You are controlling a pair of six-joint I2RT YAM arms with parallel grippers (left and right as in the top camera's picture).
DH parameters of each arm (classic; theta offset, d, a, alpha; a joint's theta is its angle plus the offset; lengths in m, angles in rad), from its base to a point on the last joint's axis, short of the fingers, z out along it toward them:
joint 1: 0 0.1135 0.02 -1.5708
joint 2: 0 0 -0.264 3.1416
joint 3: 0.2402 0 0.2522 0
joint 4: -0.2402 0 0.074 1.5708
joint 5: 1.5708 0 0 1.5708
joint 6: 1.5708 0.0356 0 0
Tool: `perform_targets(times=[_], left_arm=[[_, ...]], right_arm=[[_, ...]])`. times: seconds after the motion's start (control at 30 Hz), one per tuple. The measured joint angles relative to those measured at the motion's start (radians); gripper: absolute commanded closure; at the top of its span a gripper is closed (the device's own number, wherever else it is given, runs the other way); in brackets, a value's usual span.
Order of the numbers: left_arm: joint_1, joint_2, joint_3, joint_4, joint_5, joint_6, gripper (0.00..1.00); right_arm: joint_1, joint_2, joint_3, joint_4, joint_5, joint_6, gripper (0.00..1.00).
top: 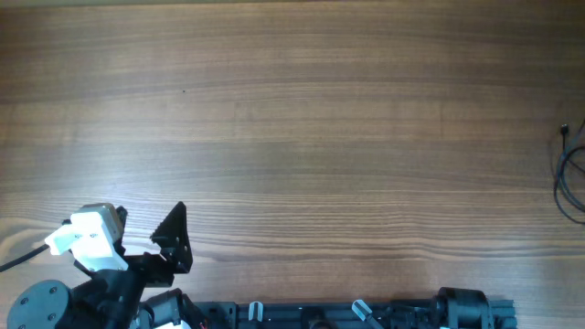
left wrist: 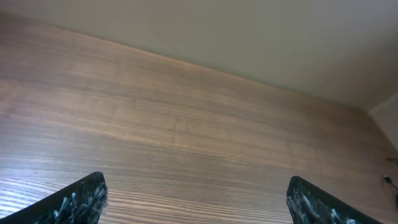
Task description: Untangle cables
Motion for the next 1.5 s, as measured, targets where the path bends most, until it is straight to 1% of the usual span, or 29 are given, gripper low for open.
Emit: perform_targets(times=[0.07,0.17,0.23,0.27,0.47,0.53,0.73,0.83,0.9,0.97,1.03,1.1,1.2,1.27,1.37,1.4,1.43,1.5], left_arm=[[0.000,0.000,0.000,0.000,0.007,0.000,0.05],[0.000,0.000,0.000,0.001,0.023,0.000,0.05],[0.000,0.000,0.000,0.001,0.034,0.000,0.05],[0.000,-0.001,0.000,0.000,0.035,0.000,0.05],[0.000,-0.001,0.000,0.012,0.057,0.000,0.05],[0.000,-0.001,0.000,0.016,0.068,0.000,0.05],[0.000,-0.001,0.000,0.017,0.083,0.000,0.05],[0.000,-0.001,0.000,0.016,0.088,0.000,0.05],[0.000,-0.001,0.000,0.019,0.090,0.000,0.05],[0.000,-0.001,0.000,0.020,0.092,0.000,0.05],[0.000,-0.001,0.000,0.022,0.093,0.000,0.05],[0.000,-0.001,0.000,0.023,0.093,0.000,0.05],[0.000,-0.001,0.000,0.023,0.093,0.000,0.05],[0.000,-0.001,0.000,0.023,0.093,0.000,0.05],[0.000,-0.001,0.000,0.022,0.093,0.000,0.05],[0.000,-0.001,0.000,0.022,0.093,0.000,0.05],[0.000,-0.001,0.000,0.023,0.093,0.000,0.05],[0.000,-0.001,0.000,0.023,0.093,0.000,0.05]], right_arm=[[-0.008,0.000,-0.017,0.000,0.002,-0.006,0.00],[-0.034,0.000,-0.108,0.023,-0.003,-0.001,0.00],[-0.048,0.000,-0.164,0.101,0.000,0.018,0.00],[-0.058,0.000,-0.200,0.175,0.009,0.027,0.00],[-0.088,0.000,-0.311,0.495,0.050,0.051,0.00],[-0.088,0.000,-0.350,0.559,0.054,0.052,0.00],[-0.088,0.000,-0.465,0.577,0.061,0.036,0.00],[-0.084,0.000,-0.467,0.541,0.059,0.035,0.00],[-0.074,0.000,-0.422,0.477,0.056,0.017,0.00],[-0.066,0.000,-0.335,0.415,0.053,-0.029,0.00],[-0.066,0.000,-0.237,0.393,0.053,-0.075,0.00],[-0.066,-0.002,-0.148,0.422,0.051,-0.124,0.00],[-0.066,-0.008,-0.096,0.550,0.050,-0.208,0.00],[-0.066,-0.013,-0.121,0.683,0.051,-0.249,0.00],[-0.070,-0.013,-0.221,0.905,0.053,-0.273,0.00],[-0.071,-0.013,-0.255,0.954,0.053,-0.272,0.00],[-0.073,-0.013,-0.317,1.038,0.053,-0.270,0.00],[-0.074,-0.013,-0.422,1.148,0.052,-0.265,0.00]])
